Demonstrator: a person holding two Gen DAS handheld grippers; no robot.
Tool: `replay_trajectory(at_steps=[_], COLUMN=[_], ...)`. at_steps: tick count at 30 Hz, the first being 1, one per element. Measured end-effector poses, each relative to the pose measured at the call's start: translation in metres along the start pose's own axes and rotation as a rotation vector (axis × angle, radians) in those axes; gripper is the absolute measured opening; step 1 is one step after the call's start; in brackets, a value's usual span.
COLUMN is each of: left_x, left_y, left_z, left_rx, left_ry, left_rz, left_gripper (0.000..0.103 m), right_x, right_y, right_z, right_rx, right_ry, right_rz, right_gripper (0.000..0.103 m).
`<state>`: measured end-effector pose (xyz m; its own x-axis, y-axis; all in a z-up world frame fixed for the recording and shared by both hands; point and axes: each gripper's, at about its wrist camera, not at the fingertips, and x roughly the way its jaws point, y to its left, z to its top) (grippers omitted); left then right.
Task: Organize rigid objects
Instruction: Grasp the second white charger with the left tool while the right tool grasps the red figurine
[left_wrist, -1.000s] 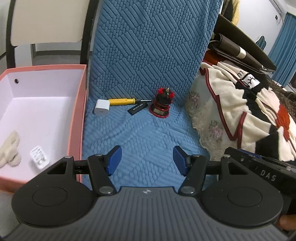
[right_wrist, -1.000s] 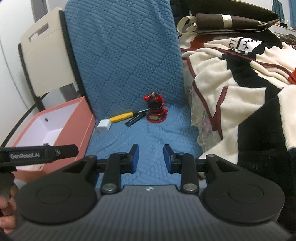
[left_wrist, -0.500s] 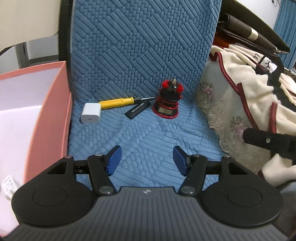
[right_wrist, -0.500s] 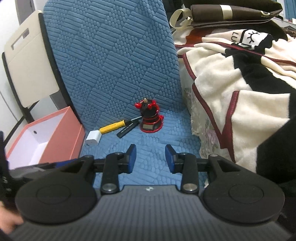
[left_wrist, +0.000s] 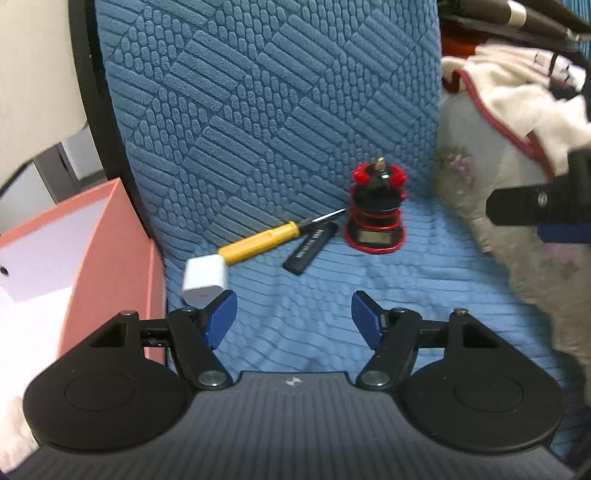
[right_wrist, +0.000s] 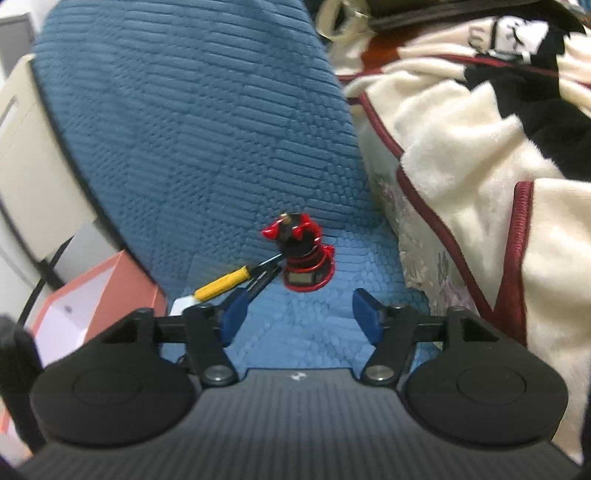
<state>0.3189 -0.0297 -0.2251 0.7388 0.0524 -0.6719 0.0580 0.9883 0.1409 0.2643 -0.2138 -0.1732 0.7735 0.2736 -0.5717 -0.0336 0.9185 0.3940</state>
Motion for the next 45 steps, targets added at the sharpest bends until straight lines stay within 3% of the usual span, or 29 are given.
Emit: replay_trajectory(at_steps=[4,11,23,39,43,45], left_x=[0.019,0.052,0.095,0.119,0.124,0.124], left_y=[0.003,0.014,0.027,0.045,0.047,0.049], left_z=[0.006,0.023,0.019,0.019,0.013,0.009], left_rx=[0.028,-0.002,-0.087,-0.086,-0.054,-0.057], left_ry=[0.016,0.047,0.127,0.115,0.124,0.12], left_rz=[0.058,0.115,0.141,0.218,0.239,0.229], left_gripper=[0.073,0.073,0.073,0.071,0.05,0.049], right_x=[0.029,0.071,0.127,0.174,0.178,0.18], right_y=[-0.007,0.001,0.011,0.011,0.014,0.015], right_z=[0.009,0.025,0.043,0.044,0.045,0.045], right_rx=[0.038,0.012,-0.057,-0.062,-0.074,-0.085], right_ry=[0.064,0.097,0.146,0.224,0.223,0.225], right_rz=[0.004,0.023,0.004,-0.009,0.0,-0.004], right_gripper=[0.067,0.067,0.067,0.067,0.067,0.067])
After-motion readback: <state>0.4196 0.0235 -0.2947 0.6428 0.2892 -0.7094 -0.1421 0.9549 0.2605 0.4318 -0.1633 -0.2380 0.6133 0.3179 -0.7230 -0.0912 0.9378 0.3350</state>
